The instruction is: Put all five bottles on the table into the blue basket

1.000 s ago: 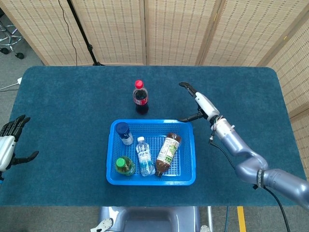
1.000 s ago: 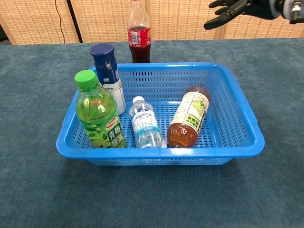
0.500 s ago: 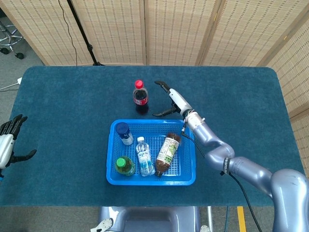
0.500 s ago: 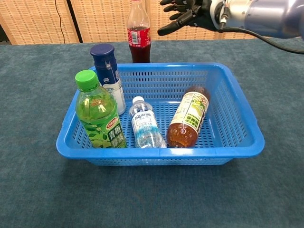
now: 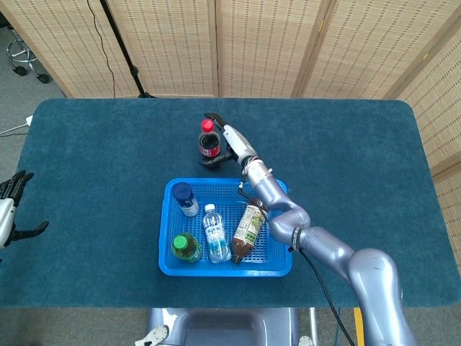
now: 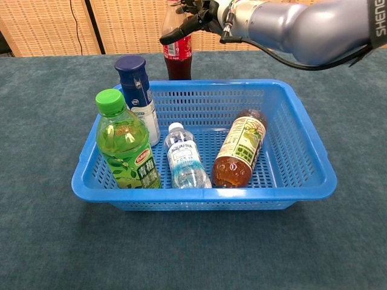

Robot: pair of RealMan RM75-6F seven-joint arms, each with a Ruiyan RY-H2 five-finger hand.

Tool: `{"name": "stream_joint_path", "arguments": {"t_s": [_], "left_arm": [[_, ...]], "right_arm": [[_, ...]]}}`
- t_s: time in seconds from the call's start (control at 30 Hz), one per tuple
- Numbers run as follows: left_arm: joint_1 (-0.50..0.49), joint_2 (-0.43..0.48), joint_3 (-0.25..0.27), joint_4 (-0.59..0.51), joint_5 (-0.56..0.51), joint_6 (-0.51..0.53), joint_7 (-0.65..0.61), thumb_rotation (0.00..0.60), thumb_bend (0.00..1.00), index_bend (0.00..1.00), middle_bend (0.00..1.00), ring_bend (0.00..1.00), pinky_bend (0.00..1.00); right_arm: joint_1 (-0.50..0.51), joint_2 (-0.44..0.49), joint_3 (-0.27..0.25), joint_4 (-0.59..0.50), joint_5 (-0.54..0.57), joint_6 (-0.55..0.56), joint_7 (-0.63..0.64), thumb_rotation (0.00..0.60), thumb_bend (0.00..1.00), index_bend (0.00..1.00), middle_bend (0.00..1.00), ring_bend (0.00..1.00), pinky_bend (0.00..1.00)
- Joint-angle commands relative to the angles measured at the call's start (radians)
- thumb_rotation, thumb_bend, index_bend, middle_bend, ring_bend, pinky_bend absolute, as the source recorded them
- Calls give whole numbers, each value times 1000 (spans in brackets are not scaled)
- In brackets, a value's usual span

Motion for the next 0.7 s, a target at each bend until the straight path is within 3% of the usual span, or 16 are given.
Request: {"name": "stream_joint_path", "arguments": {"t_s": [0.03,0.1,0.2,0.3,0.37,0.43,0.57,0.7], "left_arm": [[0,2,-2,5,-1,-5,-9,600,208,0,0,0,0],[-2,2,-4,10,-3,-7,-11,600,209,0,0,0,0],[-5,1,-7,14,-6,-13,-15,600,208,0,0,0,0],[-9,-2,-7,18,-11,-22,-13,600,209,0,0,0,0],[-10,-2,-7,15,-8,-23,-11,600,209,0,0,0,0],[-8,-1,-7,13,-6,-18,-9,600,208,0,0,0,0],[-5,-1,-6,9,-2,-12,-9,600,208,0,0,0,0],[-4,-1,-3,7,4,-11,-6,600,209,0,0,0,0]], "right_arm": [[37,-57,18,98,30,-13,-32,600,0,0,0,0,0],[43,-73,25,131,42,-24,-29,600,0,5,28,0,0],[48,-91,36,164,53,-27,-20,600,0,101,162,29,3],[54,-106,42,194,59,-35,-18,600,0,370,409,215,110],[61,-120,54,221,73,-36,-20,600,0,534,565,360,244],[61,-127,59,235,77,-29,-21,600,5,621,642,437,330],[55,-122,65,240,79,-18,-16,600,117,650,695,495,464],[44,-109,68,233,77,-2,-16,600,192,643,712,514,535]]}}
